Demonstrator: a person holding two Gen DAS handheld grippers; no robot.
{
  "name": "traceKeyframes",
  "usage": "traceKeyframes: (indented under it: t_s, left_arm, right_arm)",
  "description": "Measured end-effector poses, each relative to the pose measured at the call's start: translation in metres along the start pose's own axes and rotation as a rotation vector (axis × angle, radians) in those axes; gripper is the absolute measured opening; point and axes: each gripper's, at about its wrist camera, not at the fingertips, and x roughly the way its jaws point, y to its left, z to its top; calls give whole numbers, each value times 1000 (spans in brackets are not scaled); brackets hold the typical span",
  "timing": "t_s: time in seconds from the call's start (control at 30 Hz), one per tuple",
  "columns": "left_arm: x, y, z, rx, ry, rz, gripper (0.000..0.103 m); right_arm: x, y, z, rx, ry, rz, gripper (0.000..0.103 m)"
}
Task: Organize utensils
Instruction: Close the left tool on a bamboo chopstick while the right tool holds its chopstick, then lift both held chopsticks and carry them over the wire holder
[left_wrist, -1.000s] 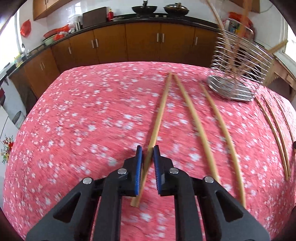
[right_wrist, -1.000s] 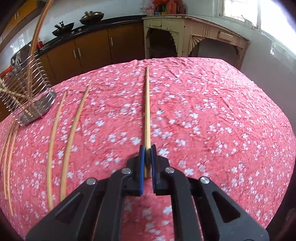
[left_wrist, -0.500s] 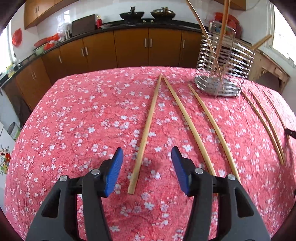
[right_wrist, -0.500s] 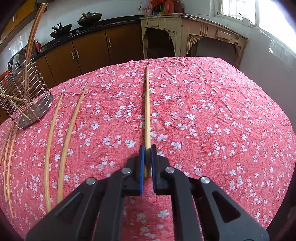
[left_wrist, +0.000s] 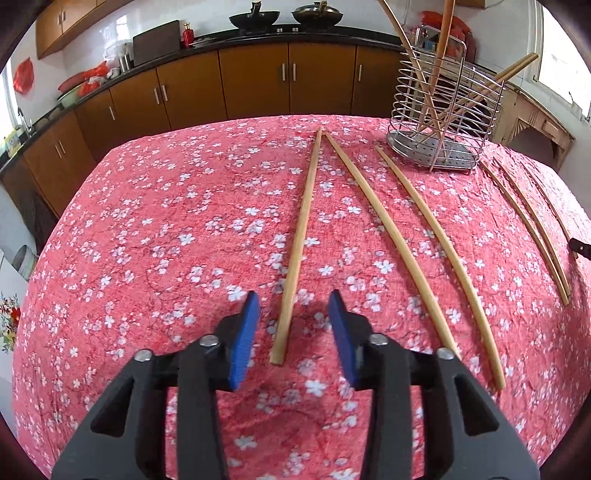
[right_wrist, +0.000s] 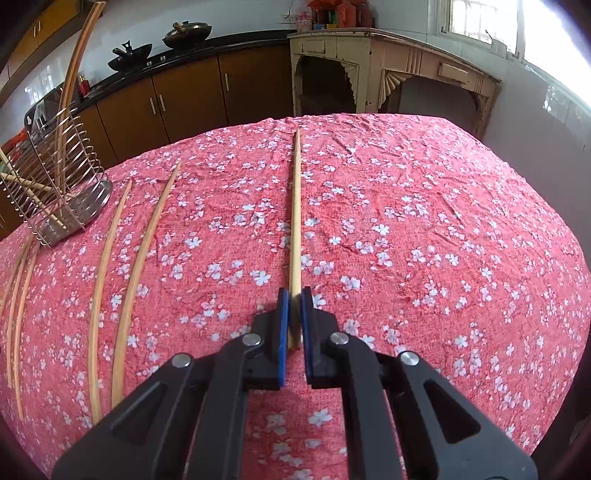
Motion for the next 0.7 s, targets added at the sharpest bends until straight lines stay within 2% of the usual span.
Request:
traceKeyframes:
  t_s: [0.3,0.33,0.4,0.43,0.57,0.7]
  left_arm:
    - [-2,0,-1,13,1,10,31]
    - [-2,-1,-1,14,0,9,29]
    - [-4,-3,-2,25,0,12,11]
    - [-5,-5,-3,33,0,15,8]
    - [-7,-6,-5,40,-3,13,8]
    - [-21,-5,-9,39,-54,1,7]
  right_arm:
    - [-4,1,-3,-6,1,-6,8]
    - [-4,1,-3,-8,2,-7,8]
    - [-5,1,-4,-13,1,-7,8]
    - [-6,1,-4,-10,0,-4,8]
    - [-13,-3,-7,7,-21,9,8]
    - [-34,-3,-10,-20,-103,-6,7]
